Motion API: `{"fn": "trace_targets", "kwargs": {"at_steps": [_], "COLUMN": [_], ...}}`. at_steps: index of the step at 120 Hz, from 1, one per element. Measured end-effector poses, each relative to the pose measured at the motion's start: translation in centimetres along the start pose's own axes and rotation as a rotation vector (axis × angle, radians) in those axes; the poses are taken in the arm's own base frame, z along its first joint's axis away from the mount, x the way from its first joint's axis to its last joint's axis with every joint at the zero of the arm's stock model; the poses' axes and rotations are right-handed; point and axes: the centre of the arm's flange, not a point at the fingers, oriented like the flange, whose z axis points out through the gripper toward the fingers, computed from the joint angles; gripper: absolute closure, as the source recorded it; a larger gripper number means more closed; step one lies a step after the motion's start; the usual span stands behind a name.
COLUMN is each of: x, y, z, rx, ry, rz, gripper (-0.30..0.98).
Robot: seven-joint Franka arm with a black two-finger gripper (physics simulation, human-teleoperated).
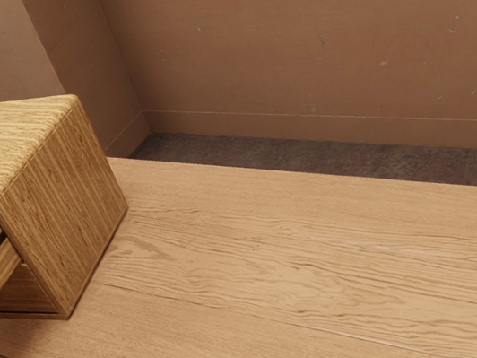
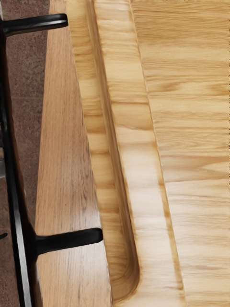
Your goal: Push the drawer handle with one arm to close the drawer
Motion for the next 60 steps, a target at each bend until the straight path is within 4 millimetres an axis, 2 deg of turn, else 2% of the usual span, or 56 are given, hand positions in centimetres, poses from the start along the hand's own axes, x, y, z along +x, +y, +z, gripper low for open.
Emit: {"fn": "trace_targets", "kwargs": {"at_steps": [60], "x": [3.8], "y": [-1.1], "z": [0.2], "rx": [0.001], "ry": [0.025], "rz": [0.057], "gripper": [0.77]}}
